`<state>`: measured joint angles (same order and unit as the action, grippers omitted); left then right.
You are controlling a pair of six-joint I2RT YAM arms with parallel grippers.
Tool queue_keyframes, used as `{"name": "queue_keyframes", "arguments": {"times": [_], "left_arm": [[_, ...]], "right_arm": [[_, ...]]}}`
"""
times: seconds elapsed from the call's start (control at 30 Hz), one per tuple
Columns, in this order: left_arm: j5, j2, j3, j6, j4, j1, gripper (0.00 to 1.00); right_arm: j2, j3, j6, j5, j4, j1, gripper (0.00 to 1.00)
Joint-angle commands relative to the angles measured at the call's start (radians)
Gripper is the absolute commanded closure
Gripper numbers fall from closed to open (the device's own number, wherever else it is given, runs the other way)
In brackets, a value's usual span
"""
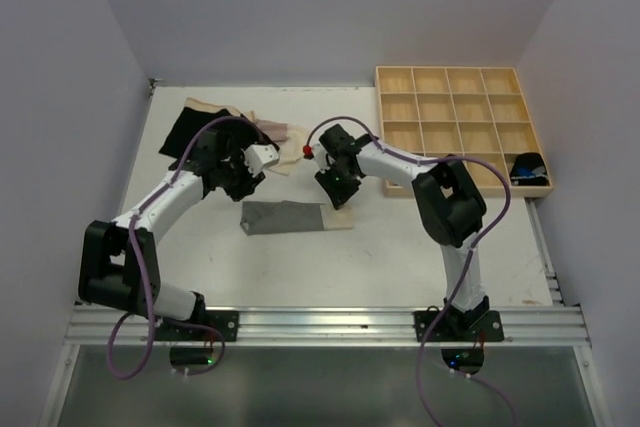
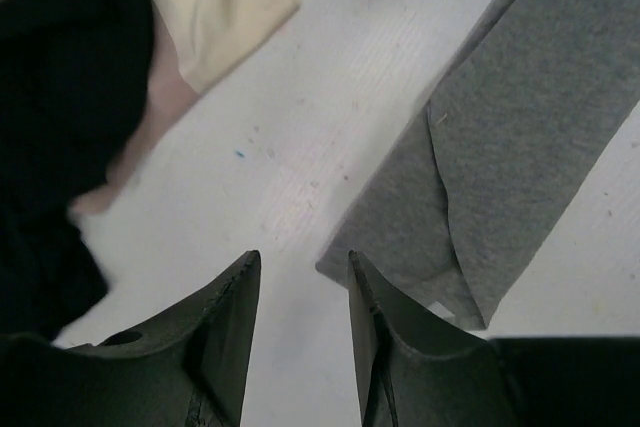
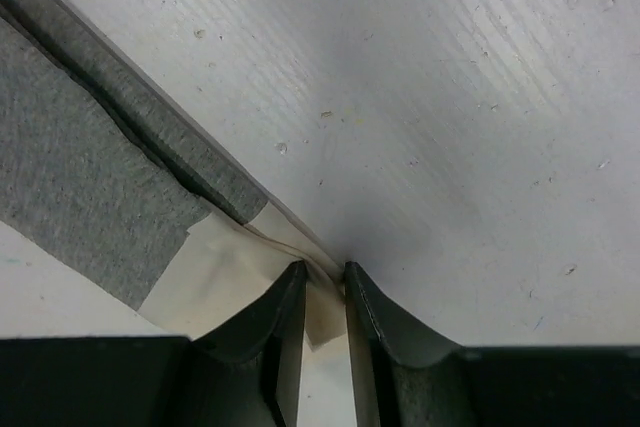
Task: Roll the underwear
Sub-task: Fold the underwear
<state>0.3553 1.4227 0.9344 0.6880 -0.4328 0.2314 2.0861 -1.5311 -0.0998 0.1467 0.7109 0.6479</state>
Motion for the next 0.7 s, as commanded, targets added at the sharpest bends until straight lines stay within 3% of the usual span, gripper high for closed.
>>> {"name": "queue_keyframes", "arguments": {"times": [0.0,0.37,0.5,0.67], "left_arm": [[0.022,0.05,0.006,-0.054,-0.116,-0.055,0.57],[0.073,0.292,0.067,-0.064,-0.138,-0.106,0.62],[0.108,0.447,0.196,-0.087,-0.11,-0.104,0.64],[0.154,0.591,0.319,-0.117,-0.069,-0.061,0.66]], "right_arm": [[0.006,0.084,0.04,-0.022,0.018,0.024,0.74],[-0.199,0.379,0.323,0.056,-0.1,0.185,0.75],[-0.277,0.451,0.432,0.097,-0.172,0.242,0.64],[-0.449,0.505,0.528,0.021,-0.186,0.285,0.5]]}}
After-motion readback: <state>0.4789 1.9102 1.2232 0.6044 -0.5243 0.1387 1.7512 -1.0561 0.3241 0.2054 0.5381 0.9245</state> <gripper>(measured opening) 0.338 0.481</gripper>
